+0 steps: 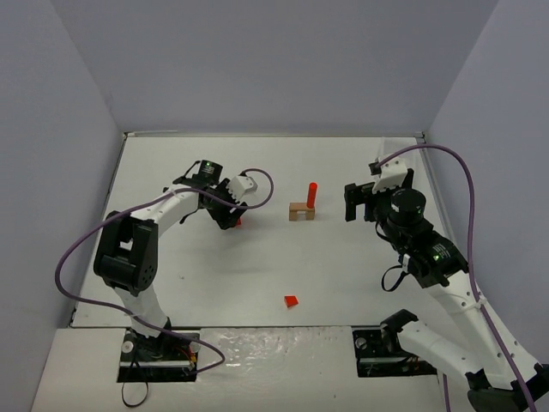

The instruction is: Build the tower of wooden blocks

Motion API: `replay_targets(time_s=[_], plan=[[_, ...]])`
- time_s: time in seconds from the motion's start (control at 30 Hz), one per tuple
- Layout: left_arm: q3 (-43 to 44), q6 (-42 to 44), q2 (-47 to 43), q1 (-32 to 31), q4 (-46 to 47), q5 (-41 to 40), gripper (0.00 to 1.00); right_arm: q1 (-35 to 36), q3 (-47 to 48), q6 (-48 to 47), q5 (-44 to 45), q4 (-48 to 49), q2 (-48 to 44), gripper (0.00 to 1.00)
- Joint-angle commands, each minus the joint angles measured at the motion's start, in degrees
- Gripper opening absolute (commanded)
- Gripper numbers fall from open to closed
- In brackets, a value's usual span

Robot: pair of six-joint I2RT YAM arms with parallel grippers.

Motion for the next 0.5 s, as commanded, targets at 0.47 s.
replay_targets(time_s=[0.47], plan=[[3.1, 2.5, 3.2, -1.3, 3.5, 0.4, 0.53, -0.5, 1.2, -0.8, 0.1, 2.5, -0.1, 1.00]])
